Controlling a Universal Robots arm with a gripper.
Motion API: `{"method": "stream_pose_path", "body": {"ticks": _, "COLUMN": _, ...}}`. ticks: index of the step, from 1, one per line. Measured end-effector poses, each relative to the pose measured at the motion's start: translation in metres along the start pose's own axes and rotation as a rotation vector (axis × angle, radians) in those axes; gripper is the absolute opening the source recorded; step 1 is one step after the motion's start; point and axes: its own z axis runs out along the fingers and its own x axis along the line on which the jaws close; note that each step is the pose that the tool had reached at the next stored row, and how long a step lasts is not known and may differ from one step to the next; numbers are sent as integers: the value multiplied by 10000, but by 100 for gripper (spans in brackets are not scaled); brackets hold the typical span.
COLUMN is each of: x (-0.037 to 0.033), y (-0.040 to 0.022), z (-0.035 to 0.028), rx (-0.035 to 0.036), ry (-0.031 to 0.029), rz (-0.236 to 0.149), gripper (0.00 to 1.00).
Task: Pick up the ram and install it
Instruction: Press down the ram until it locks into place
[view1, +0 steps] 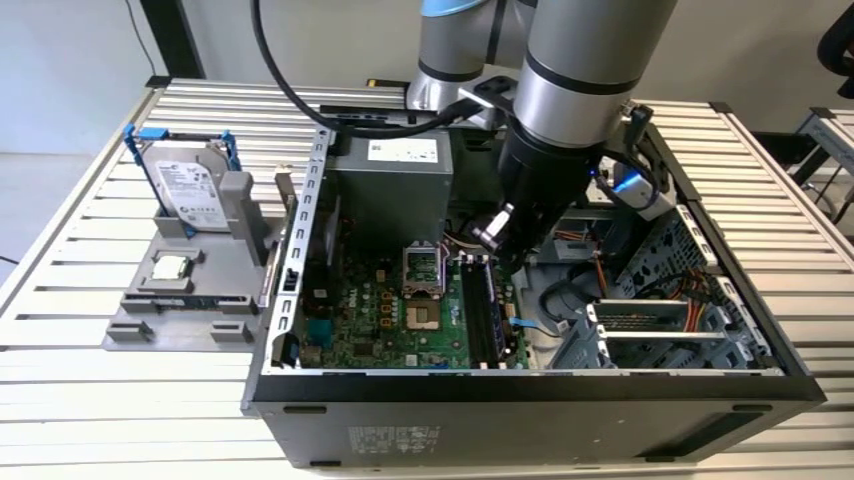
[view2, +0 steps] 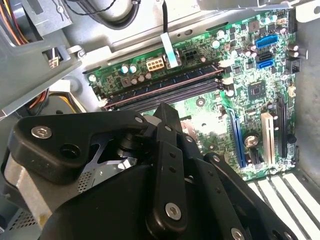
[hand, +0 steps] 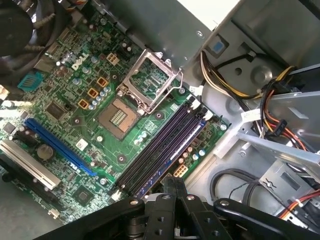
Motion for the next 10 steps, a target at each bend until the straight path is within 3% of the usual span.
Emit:
{"method": "stream_pose_path", "body": {"ticks": 3, "x": 0, "y": 0, "z": 7, "rx": -28, "ry": -21, "rz": -167, "gripper": 0}}
{"method": "stream_pose_path", "body": {"ticks": 10, "x": 1, "y": 0, "z": 20, "rx": -102, "ry": -66, "rz": -1032, "gripper": 0}}
